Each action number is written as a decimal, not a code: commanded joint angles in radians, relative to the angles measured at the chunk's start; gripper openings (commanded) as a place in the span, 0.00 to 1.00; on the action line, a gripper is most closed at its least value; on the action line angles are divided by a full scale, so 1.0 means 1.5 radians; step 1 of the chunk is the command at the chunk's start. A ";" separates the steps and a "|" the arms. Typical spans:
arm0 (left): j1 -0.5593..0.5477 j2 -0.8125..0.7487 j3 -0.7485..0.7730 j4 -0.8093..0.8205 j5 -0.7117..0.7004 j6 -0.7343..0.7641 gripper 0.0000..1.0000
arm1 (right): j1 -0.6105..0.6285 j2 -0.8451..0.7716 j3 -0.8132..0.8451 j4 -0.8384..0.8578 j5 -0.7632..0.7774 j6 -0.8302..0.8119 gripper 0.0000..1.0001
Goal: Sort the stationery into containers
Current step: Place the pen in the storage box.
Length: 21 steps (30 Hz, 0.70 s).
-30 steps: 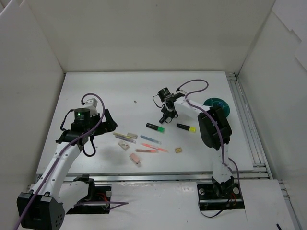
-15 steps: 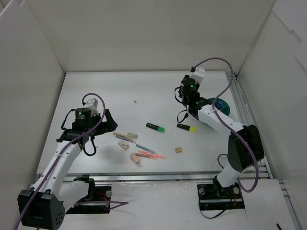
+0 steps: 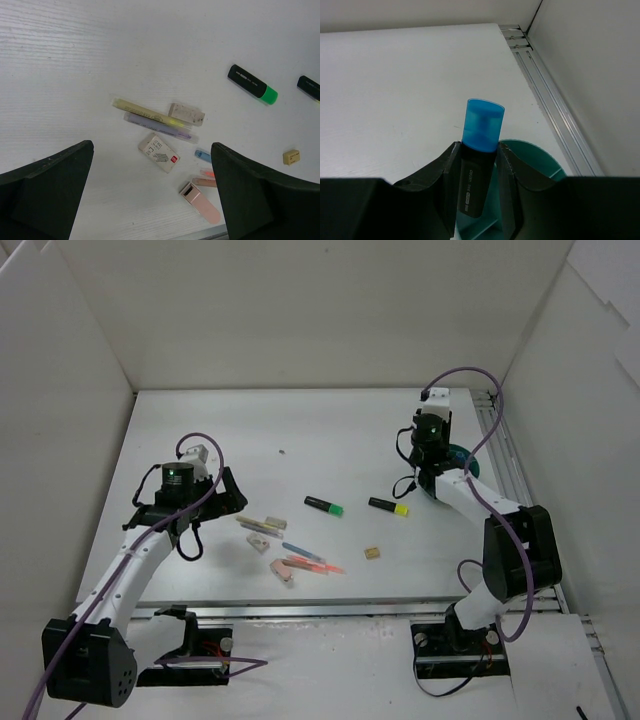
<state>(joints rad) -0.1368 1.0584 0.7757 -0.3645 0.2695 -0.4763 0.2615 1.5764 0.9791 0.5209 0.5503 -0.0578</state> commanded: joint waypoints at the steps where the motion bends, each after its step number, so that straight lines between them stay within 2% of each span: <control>1: -0.002 0.001 0.033 0.035 0.007 -0.009 1.00 | -0.020 -0.018 -0.013 0.085 -0.004 -0.042 0.01; 5: -0.002 0.005 0.033 0.037 0.007 -0.012 0.99 | -0.045 0.002 -0.015 0.099 -0.048 -0.048 0.03; 14: -0.008 0.006 0.032 0.038 0.002 -0.021 1.00 | -0.055 0.043 -0.003 0.103 -0.065 -0.037 0.10; 18: -0.008 -0.007 0.028 0.031 -0.008 -0.024 1.00 | -0.054 0.012 -0.040 0.103 -0.061 0.000 0.23; 21: -0.008 -0.019 0.024 0.031 -0.013 -0.024 1.00 | -0.050 -0.033 -0.077 0.102 -0.063 0.022 0.38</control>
<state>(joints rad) -0.1444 1.0645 0.7757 -0.3565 0.2626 -0.5034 0.1841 1.6279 0.8875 0.5919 0.4477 -0.0742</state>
